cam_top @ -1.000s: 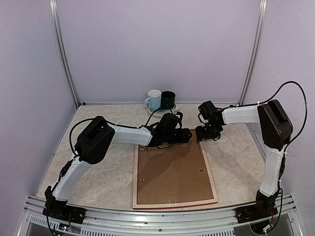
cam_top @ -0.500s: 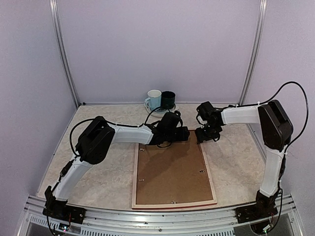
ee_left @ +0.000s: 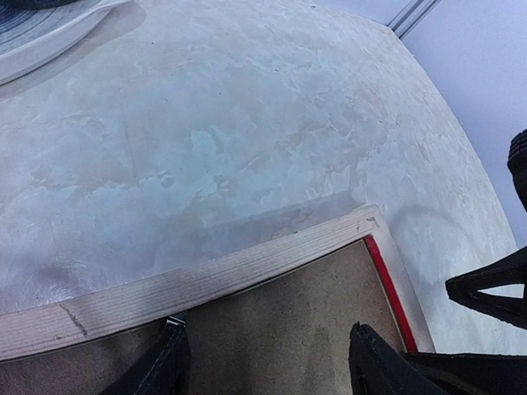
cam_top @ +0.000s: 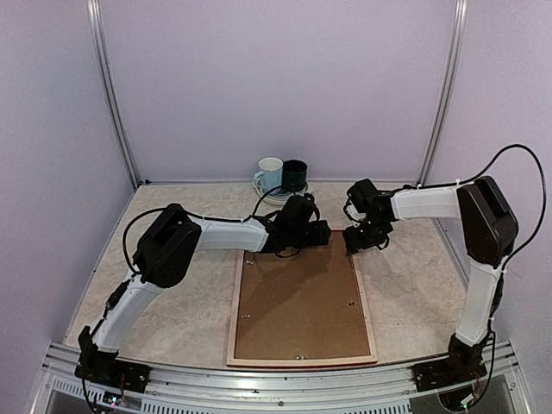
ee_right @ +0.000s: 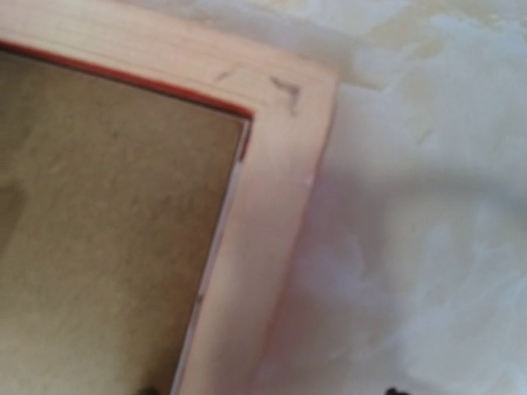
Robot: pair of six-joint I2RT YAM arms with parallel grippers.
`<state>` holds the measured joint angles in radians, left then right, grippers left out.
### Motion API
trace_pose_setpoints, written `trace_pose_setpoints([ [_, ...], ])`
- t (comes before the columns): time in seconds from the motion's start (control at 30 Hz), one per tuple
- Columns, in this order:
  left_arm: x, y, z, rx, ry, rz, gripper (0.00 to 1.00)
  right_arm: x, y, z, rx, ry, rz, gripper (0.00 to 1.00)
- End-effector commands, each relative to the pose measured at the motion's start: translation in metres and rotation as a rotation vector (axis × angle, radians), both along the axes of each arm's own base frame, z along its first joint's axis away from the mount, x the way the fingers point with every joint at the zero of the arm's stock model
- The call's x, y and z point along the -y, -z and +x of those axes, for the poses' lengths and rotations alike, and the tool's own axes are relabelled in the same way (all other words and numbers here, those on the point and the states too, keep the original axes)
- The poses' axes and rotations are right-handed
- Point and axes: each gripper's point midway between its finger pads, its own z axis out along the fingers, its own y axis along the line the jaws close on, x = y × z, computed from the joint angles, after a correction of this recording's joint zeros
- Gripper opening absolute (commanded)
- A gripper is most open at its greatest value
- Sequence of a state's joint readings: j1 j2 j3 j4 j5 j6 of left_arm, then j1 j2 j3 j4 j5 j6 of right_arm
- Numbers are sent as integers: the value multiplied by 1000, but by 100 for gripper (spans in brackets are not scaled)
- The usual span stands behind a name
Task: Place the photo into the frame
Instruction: Press the fastener onto the backboard.
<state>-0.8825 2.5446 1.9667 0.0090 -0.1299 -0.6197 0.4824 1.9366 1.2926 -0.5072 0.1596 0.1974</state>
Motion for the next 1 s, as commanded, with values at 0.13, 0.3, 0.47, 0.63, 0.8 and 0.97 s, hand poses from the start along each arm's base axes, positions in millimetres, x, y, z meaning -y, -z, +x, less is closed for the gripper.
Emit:
trace_pose_setpoints([
  [0.13,-24,-14,2,26,-9,73,69,-13,-36,-10,50,-64,97,64],
  [0.3,-25,-76,-1,106,17,61,74,-19,-48,-17,83,-98,157,66],
  [0.47,-43,-96,-26,136,32,140,84,-16,-38,-32,57,-114,167,67],
  [0.63,-88,-91,-60,98,17,261,91,-14,-30,-50,36,-108,209,66],
  [0.8,-152,-65,-89,25,-57,364,99,-15,-30,-65,50,-103,274,65],
  [0.97,-197,-57,-106,-19,-103,359,99,-12,-34,-72,87,-104,298,65],
])
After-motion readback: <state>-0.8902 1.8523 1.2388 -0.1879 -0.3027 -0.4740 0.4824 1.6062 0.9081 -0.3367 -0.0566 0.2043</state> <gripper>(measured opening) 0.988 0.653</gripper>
